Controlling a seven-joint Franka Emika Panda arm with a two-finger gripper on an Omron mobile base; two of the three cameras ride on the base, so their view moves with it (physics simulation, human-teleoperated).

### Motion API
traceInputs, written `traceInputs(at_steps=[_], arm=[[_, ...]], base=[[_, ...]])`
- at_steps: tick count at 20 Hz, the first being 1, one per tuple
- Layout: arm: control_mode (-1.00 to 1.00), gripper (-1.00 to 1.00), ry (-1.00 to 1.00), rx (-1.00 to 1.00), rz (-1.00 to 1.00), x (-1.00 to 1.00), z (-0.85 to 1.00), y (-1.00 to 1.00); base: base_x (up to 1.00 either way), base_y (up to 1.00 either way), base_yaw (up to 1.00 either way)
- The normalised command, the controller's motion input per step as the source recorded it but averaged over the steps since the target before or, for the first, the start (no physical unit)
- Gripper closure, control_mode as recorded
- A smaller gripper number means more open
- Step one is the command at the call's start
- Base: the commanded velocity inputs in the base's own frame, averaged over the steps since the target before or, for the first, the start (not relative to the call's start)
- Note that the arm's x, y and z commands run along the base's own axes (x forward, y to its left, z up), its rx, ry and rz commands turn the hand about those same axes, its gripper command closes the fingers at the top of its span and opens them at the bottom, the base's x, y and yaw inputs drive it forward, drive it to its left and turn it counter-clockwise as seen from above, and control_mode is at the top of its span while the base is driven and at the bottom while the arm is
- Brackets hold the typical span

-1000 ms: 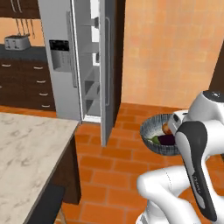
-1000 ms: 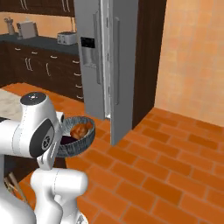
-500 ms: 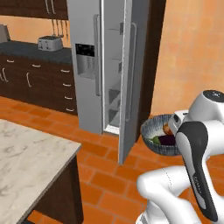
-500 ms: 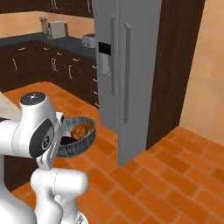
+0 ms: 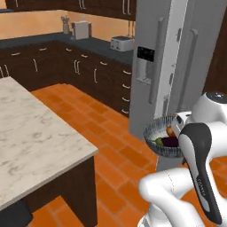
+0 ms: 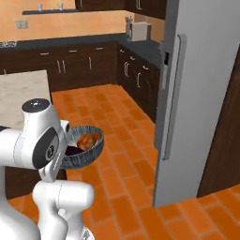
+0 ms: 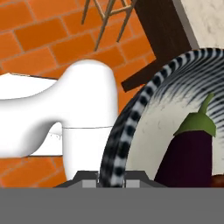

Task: Pick the chicken drumstick and eggplant from their plates and place them in the bowl. Then put the bowl in the fridge.

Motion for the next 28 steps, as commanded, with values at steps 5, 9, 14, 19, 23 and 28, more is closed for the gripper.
traceInputs(at_steps=[5, 9, 14, 19, 23, 28], arm=[[1.00, 1.00, 0.00, 0.00, 0.00, 0.00, 0.00, 0.00], [1.00, 1.00, 0.00, 0.00, 0.00, 0.00, 0.00, 0.00], [1.00, 1.00, 0.00, 0.00, 0.00, 0.00, 0.00, 0.00], [1.00, 1.00, 0.00, 0.00, 0.00, 0.00, 0.00, 0.00], [1.00, 1.00, 0.00, 0.00, 0.00, 0.00, 0.00, 0.00], [1.00, 1.00, 0.00, 0.00, 0.00, 0.00, 0.00, 0.00]], base=[[0.24, -0.59, 0.45], [0.21, -0.46, 0.00], [0.75, -0.02, 0.07], [0.72, -0.07, 0.14], [0.71, -0.35, 0.02], [0.87, -0.06, 0.00]])
